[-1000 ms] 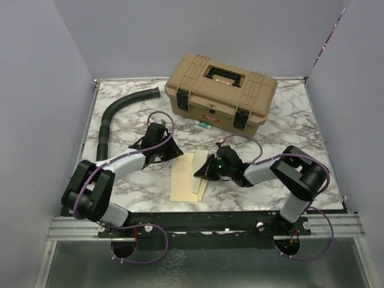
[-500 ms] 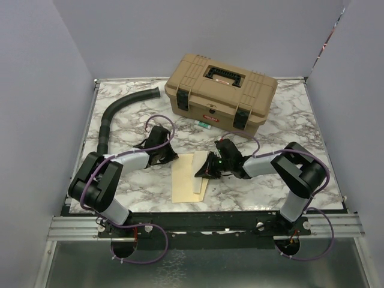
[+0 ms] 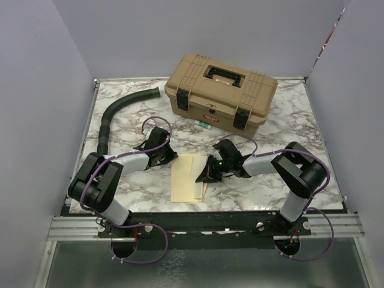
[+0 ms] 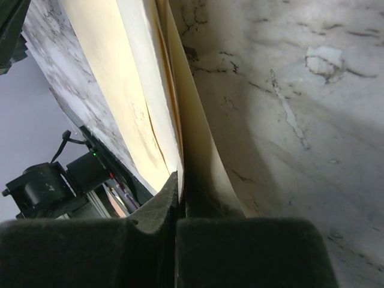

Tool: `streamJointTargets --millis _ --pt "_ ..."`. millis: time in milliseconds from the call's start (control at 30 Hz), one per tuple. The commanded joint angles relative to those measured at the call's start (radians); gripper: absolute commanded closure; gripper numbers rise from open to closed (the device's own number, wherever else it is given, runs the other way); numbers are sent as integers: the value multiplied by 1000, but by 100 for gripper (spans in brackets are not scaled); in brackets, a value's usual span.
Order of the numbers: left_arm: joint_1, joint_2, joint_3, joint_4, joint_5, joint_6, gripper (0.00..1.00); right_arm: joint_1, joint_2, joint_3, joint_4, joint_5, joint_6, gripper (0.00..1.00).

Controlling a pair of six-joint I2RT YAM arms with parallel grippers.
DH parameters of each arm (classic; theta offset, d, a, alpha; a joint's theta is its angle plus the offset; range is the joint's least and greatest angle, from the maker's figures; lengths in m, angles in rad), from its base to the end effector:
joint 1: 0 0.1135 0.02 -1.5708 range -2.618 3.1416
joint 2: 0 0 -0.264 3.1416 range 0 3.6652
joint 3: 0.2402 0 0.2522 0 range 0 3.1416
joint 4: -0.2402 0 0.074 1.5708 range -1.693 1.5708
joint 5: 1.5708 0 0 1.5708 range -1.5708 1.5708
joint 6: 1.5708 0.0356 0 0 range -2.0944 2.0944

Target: Place the letter into the envelope and seal it

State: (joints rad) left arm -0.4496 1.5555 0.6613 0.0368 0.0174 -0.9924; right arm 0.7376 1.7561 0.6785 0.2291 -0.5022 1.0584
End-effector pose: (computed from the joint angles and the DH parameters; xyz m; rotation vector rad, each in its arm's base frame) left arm 0.2590 -0.1257 0.1412 -0.6735 2.4513 -0.6420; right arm 0.2157 0.2192 0.1067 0.1788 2.7984 1.2706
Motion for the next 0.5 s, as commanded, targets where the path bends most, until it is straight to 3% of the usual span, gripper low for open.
streamJointTargets --millis 0,200,467 --pt "3 24 -54 -72 -147 -27 100 3 21 -45 -47 -32 20 100" --pt "3 7 -67 -71 -161 -38 100 3 40 -64 10 -58 64 100" --pt "-3 -12 -113 -44 -139 -68 100 3 144 46 8 -108 17 100"
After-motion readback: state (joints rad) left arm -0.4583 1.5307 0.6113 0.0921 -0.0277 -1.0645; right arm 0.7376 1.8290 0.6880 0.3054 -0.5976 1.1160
